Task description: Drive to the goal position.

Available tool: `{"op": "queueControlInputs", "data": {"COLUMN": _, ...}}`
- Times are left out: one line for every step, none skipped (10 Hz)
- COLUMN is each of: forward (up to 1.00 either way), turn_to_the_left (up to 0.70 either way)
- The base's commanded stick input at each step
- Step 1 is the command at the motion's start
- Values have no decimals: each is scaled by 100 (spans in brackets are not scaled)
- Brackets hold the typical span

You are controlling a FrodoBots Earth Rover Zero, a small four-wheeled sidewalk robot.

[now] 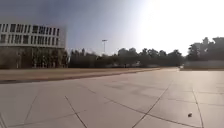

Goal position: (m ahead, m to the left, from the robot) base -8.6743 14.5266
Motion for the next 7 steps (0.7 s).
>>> {"op": "queueControlInputs", "data": {"forward": 7, "turn_to_the_left": 0}}
{"op": "queueControlInputs", "data": {"forward": 6, "turn_to_the_left": 0}}
{"op": "queueControlInputs", "data": {"forward": 7, "turn_to_the_left": 0}}
{"op": "queueControlInputs", "data": {"forward": 7, "turn_to_the_left": 0}}
{"op": "queueControlInputs", "data": {"forward": 7, "turn_to_the_left": 0}}
{"op": "queueControlInputs", "data": {"forward": 7, "turn_to_the_left": 0}}
{"op": "queueControlInputs", "data": {"forward": 7, "turn_to_the_left": 0}}
